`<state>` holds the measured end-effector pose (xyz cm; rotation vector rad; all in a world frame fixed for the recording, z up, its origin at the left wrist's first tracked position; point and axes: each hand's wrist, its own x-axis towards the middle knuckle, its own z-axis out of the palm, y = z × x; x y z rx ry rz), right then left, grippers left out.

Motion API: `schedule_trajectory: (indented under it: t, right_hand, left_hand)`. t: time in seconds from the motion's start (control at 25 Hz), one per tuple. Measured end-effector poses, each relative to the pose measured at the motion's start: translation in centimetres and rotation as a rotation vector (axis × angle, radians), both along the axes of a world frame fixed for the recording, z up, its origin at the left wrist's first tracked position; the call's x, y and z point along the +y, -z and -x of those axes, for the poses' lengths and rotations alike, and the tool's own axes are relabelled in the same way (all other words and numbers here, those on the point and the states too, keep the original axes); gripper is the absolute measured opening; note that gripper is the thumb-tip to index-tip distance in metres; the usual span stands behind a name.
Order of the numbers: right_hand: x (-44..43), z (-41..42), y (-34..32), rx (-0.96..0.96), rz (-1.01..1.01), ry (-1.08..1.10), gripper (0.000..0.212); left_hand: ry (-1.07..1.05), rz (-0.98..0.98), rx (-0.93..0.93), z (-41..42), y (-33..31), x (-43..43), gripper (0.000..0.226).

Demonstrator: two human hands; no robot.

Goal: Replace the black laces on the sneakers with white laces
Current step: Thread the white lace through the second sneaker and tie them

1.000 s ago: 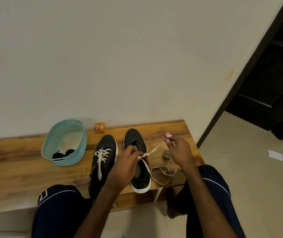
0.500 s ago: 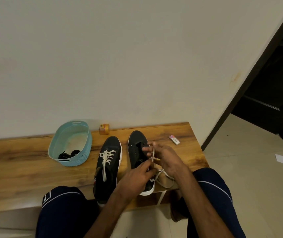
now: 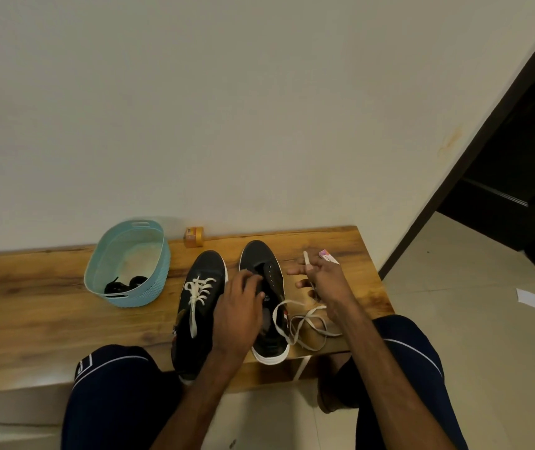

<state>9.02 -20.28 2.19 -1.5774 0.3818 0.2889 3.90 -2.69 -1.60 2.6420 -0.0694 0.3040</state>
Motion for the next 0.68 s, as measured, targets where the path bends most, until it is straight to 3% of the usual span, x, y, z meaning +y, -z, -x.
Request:
schedule_trajectory:
  t: [0.12,0.32,0.52,0.68]
  right_hand:
    - [-0.1,0.5,0.4,-0.028,0.028,-0.002,0.025]
    - [-2.4,0.0,0.3,-0.130,0.083,0.092,0.021]
    - [-0.6,-0.1,1.5,-0.185,0.307,-0.190,0.019]
    - [0.3,-0.5,4.2,-0.106,0.553,-0.266,0.016]
  left_hand:
    - [-0.063,0.023,0.168,-1.2,0.9,0.2,0.049]
    - [0.036,-0.081,0.334,-2.2,1.0,0.2,0.056]
    - [-0.050,-0.077,0.500,-1.3,1.2,2.2,0.038]
    - [-0.036,-0.186,0.443,-1.7,1.2,1.7,0.030]
